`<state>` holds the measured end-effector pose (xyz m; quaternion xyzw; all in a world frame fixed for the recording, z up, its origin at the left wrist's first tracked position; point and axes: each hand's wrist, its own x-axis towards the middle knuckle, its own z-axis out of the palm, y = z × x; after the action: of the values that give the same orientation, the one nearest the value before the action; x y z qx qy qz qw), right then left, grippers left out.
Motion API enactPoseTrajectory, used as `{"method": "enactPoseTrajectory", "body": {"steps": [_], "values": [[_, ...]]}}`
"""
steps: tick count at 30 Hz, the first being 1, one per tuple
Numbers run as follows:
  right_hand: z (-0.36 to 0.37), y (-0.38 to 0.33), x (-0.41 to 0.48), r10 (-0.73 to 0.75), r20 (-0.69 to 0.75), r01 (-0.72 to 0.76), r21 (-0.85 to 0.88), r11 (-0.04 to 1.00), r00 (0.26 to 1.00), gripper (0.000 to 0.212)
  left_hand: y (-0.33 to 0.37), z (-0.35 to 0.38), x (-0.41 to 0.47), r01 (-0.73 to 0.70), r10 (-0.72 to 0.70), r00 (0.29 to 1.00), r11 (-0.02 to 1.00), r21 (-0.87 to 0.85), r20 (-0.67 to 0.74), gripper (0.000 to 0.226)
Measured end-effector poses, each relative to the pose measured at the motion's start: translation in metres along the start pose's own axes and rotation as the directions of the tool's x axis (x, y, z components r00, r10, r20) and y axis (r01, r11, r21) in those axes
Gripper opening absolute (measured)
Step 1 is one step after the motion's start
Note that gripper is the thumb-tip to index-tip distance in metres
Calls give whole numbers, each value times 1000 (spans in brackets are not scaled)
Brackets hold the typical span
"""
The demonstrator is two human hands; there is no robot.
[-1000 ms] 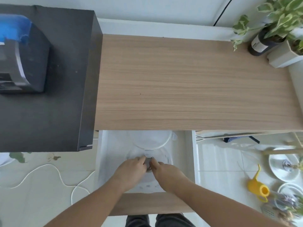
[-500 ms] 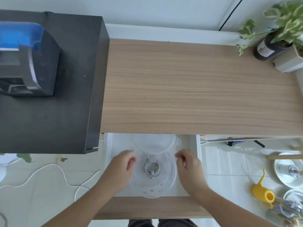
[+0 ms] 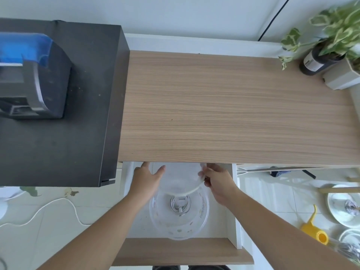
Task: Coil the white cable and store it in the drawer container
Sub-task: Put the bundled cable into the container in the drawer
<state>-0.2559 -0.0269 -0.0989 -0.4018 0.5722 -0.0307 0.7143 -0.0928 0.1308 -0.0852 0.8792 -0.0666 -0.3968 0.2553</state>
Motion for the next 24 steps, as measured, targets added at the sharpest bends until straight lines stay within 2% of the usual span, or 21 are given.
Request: {"method": "enactPoseTrajectory", "body": {"steps": [2,5,8,9,11,14,18,22,24], "values": [[-5,4,-24,-12,58,13,-11,1000,998,10,-5,-5,-8,48,-48,999,999,19,7,65],[-12,20,-61,-9,86,14,-61,998,996,11,-25,-12,-23,-19,13,998,995,96,67,35],[-11,45,-85,-27,-105,1,-237,971,994,14,-55,-9,-40,14,-19,979,1000,26,204,16],[-9,52,-89,-28,-190,-27,-284,959,981,16,-62,-6,-45,46,-44,974,999,-6,222,18],[-2,62,-91,-26,-305,-65,-285,956,952,17,-70,1,-51,64,-53,979,997,-49,198,37],[10,64,-81,-87,-385,-31,-290,956,919,9,-73,10,-50,4,5,993,997,-74,116,49],[13,46,-59,-157,-399,23,-321,947,903,8,-60,7,-38,-32,35,999,992,-126,20,47],[10,37,-44,-199,-347,57,-380,923,916,2,-45,0,-32,-70,71,997,994,-86,17,38],[8,40,-42,-225,-324,71,-426,902,919,8,-44,-3,-30,-97,98,995,994,-41,26,32]]}}
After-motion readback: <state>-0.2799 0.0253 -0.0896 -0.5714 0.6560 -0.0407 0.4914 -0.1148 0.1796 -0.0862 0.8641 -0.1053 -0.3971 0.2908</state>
